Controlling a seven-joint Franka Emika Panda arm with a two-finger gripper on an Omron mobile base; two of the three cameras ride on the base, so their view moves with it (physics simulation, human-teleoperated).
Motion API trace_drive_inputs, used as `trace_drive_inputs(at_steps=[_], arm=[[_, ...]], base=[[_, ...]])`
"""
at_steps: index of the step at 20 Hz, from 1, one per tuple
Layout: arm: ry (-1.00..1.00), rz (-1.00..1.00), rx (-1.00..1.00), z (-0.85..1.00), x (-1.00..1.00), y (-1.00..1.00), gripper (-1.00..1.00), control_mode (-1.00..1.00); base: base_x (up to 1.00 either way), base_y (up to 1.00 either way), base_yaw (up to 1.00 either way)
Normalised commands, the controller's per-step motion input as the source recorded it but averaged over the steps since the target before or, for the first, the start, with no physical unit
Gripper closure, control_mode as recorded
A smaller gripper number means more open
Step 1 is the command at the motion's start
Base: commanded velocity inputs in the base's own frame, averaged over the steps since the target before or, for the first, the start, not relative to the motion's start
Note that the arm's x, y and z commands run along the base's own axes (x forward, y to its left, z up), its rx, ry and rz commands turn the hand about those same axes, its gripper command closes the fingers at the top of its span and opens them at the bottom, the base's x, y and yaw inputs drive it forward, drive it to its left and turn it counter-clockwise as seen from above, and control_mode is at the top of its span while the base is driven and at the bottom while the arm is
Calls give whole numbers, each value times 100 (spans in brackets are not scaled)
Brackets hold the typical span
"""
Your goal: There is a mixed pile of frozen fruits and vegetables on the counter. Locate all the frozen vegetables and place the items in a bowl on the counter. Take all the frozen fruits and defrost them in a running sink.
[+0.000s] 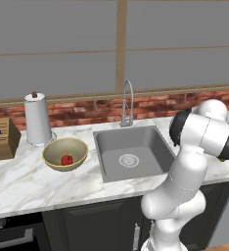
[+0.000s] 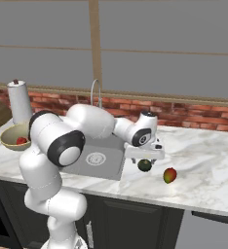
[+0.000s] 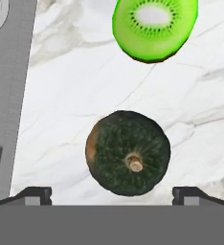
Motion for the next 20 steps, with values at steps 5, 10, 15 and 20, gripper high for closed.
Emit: trace_drive_inputs(at_steps=[5,10,15,20], arm=[[0,1,0,-16,17,-1,-100,-100],[0,0,0,-15,18,-1,-100,-100],[0,0,0,-22,0,-4,-100,-100],[0,0,0,-27,0,-3,-100,-100]], base=[[0,0,0],[0,0,0],[0,0,0],[0,0,0]])
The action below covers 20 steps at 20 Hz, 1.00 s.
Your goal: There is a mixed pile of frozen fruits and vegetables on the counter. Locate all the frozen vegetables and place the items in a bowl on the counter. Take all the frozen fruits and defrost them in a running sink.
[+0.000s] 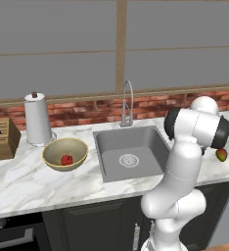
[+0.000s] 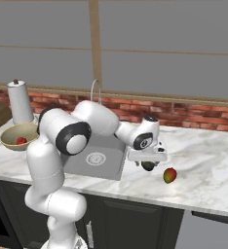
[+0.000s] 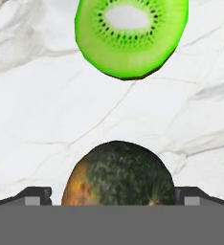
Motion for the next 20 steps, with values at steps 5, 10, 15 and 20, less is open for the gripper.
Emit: trace_drive_inputs(at_steps=[5,10,15,20], arm=[[3,0,0,-25,7,0,-100,-100],[1,0,0,-5,0,0,100,-100],[0,0,0,1,0,2,100,-100],[-3,1,-13,67,-35,59,100,-100]], base=[[0,0,0],[0,0,0],[0,0,0],[0,0,0]])
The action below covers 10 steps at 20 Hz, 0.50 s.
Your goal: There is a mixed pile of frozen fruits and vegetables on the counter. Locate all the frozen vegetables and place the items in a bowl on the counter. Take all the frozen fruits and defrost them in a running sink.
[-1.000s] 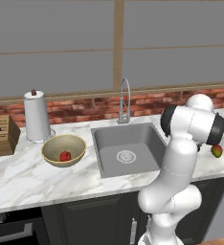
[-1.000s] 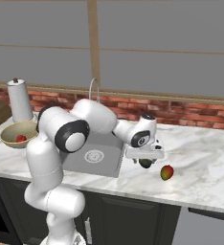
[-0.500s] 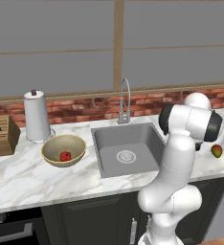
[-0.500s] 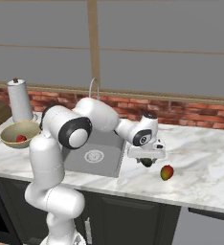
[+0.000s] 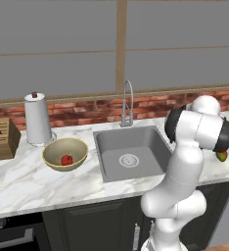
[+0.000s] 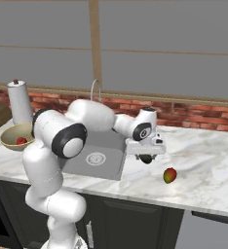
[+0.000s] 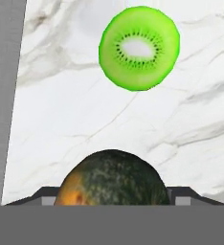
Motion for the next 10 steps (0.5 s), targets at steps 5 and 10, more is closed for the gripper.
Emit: trace_drive_inputs(at_steps=[5,10], arm=[[-18,7,-16,100,-76,77,100,-100],[-17,10,-8,100,-99,85,100,-100]], base=[[0,0,0],[0,0,0]])
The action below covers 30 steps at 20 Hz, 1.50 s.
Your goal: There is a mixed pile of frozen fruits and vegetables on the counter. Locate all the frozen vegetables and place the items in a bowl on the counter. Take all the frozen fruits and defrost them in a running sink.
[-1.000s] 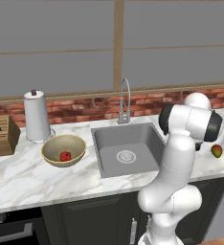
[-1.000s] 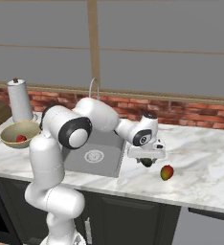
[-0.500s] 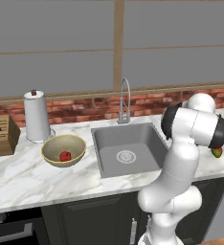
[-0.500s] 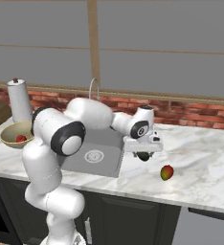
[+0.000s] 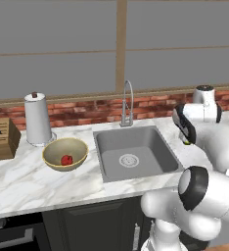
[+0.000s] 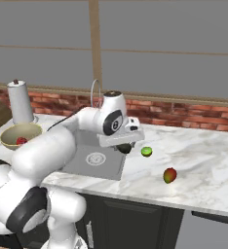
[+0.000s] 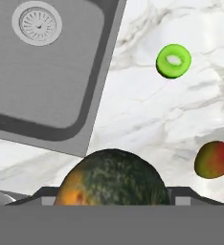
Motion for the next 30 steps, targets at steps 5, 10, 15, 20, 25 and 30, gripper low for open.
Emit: trace_drive_inputs(at_steps=[5,10,15,20,25,30], arm=[[-14,7,-3,93,-100,93,100,-100],[-7,0,0,63,-67,99,100,-100],[-5,-4,0,11,-17,100,100,-100],[0,-3,0,0,0,100,100,-100],[0,0,9,3,2,100,100,-100],[13,4,11,31,11,100,100,-100]], base=[[0,0,0],[0,0,0],[0,0,0],[0,0,0],[0,0,0],[0,0,0]])
